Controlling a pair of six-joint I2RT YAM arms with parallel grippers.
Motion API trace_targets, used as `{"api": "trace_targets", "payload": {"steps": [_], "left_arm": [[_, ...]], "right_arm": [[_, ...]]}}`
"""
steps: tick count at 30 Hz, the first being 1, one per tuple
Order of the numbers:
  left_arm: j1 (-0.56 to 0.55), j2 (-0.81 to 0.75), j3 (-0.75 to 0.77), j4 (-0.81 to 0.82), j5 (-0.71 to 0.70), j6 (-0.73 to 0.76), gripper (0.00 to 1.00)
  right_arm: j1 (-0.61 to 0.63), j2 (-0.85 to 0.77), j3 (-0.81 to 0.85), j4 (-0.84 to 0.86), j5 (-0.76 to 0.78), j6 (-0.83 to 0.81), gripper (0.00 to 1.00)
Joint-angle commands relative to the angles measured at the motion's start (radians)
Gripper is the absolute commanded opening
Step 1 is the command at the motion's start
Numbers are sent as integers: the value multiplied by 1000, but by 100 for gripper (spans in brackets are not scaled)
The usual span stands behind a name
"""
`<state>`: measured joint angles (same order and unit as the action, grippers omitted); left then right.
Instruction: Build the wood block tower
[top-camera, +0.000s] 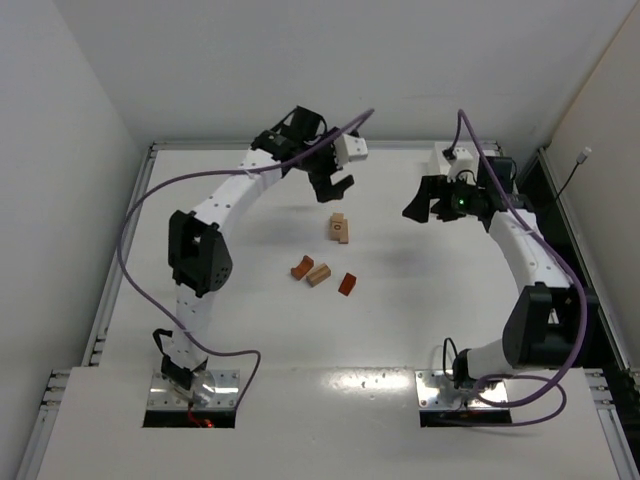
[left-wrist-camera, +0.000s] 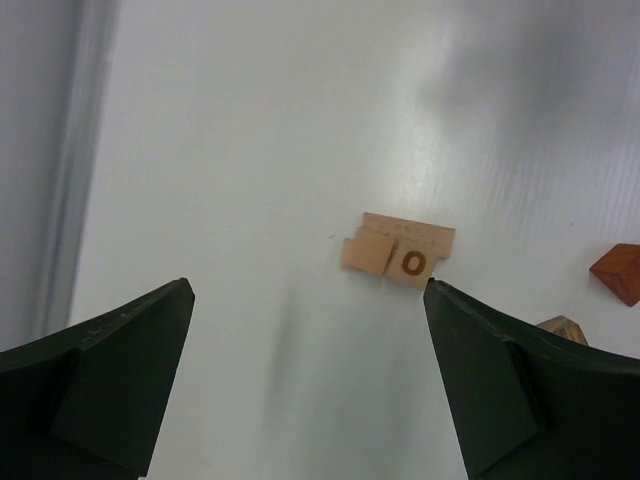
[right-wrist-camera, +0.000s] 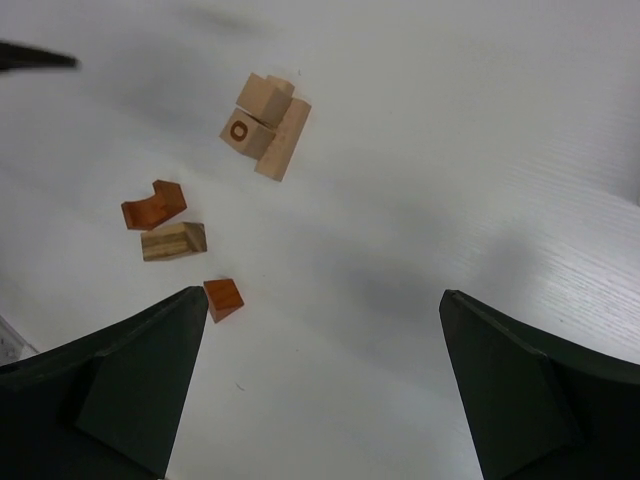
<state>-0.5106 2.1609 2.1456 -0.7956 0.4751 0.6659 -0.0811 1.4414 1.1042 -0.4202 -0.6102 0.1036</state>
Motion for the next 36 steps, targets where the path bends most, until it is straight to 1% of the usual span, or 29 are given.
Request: {"api": "trace_targets", "payload": {"steps": [1,4,6,7,9,10,11,13,14,15,17,18,21,23,24,25,27,28,31,32,34,36], "left_arm": [[52,-95,-9,33,-32,-104,99],[101,-95,-9,4,-32,-192,98],[138,-84,-9,-5,-32,-285,93],[150,-84,-35,-16,-32,-317,83],[169,-84,-71,-16,-32,-395,69],[169,-94,-116,-27,-20,-405,61],[169,-95,-142,-27,-20,-405,39],[158,-128,-200,-27,-20,-456,20],[143,-137,-269,-10,-35,-477,3],[129,-138,-300,-10,-46,-494,0],[129,-147,-378,28,-58,-569,0],[129,-147,-391,29,-58,-606,0],[129,-108,-391,16,-36,-638,0],[150,-108,-400,44,-24,-696,0],[162,-108,-418,65,-24,-724,0],[175,-122,-434,90,-24,-786,0],[210,-142,-476,151,-38,-842,0],[219,-166,-490,166,-38,-882,0],[219,-199,-527,181,-67,-894,0],[219,-223,-536,180,-78,-894,0],[219,-262,-595,180,-102,-882,0],[228,-323,-636,193,-113,-873,0]], "right_arm": [[46,45,57,32,-36,-79,100],[98,79,98,32,6,-88,100],[151,103,146,32,33,-102,100],[171,132,166,15,52,-111,100],[225,166,232,-14,84,-123,100],[237,183,255,-25,113,-124,100],[247,210,288,-34,130,-124,100],[247,221,298,-34,179,-88,100],[247,234,298,-34,200,-73,100],[247,234,298,-25,222,-44,98],[247,234,287,-25,274,-35,98],[247,234,287,-25,300,-21,98],[247,234,264,-25,300,-10,98],[260,200,252,-34,249,-48,94],[273,191,252,-46,230,-101,94],[300,182,237,-57,210,-129,92],[339,145,224,-86,164,-203,92],[384,136,215,-126,164,-299,92],[451,117,204,-222,187,-459,85],[483,117,204,-248,214,-541,79],[503,126,204,-304,214,-605,78],[524,136,175,-304,214,-662,78]]}}
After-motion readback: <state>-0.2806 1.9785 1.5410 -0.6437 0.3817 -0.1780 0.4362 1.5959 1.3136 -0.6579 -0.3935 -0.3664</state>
